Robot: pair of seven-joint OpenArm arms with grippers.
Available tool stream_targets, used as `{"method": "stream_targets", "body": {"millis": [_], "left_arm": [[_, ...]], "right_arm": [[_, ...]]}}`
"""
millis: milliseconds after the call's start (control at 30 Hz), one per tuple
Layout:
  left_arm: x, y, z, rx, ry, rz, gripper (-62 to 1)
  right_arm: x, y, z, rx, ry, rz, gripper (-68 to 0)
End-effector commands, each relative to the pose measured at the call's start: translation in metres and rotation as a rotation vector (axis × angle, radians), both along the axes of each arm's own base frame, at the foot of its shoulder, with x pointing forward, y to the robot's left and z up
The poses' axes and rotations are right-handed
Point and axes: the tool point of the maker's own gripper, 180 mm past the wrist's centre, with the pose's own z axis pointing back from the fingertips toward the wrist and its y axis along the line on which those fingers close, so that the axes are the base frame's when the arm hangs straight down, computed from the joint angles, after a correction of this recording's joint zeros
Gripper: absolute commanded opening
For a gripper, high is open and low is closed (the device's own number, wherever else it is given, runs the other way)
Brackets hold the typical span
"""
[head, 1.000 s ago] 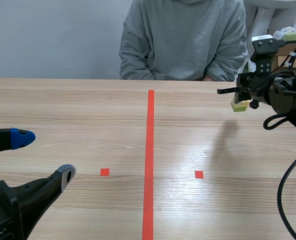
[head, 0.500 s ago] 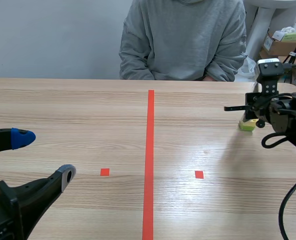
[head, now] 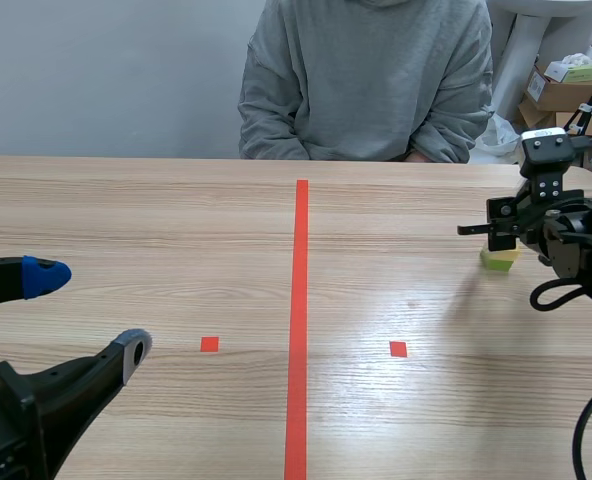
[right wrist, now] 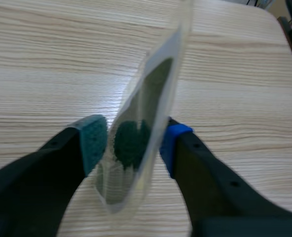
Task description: Do the leaf sorting experiment
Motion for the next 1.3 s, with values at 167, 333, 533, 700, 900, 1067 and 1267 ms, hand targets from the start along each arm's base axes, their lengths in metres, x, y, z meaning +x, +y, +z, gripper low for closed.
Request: {"method": "stream_targets", "body": {"millis": [167,333,533,700,900,1067,1267], "left_arm": [[0.002,-0.003,0.01,-0.023,-0.028,-0.002,0.8],[0.002,-0.003,0.01,-0.023,-0.028,-0.002,0.8],[0.002,-0.003,0.01,-0.023,-0.029,-0.002,0.8],[0.002,-0.003,0.01,-0.022,-0.028,-0.002,0.8],[0.001,-0.003,0.006,-0.01,-0.012,-0.003,0.8],[0.001,-0.003,0.006,-0.01,-0.011,-0.003,0.8],[0.001,-0.003,0.006,-0.01,-0.011,-0.003,0.8]], "right_arm": [[0.011,-0.005,0.02,-0.083,-0.026,0.028,-28.8],[0.011,-0.005,0.02,-0.092,-0.005,0.028,-28.8],[0.004,0.003,0.02,-0.091,0.017,0.04,-29.5],[-0.012,0.024,0.026,-0.105,-0.013,0.093,-29.5],[-0.05,0.032,0.028,-0.139,-0.025,0.098,-29.5],[-0.095,0.046,0.032,-0.162,-0.025,0.162,-29.5],[-0.153,0.069,0.053,-0.141,-0.031,0.245,-29.6]]}}
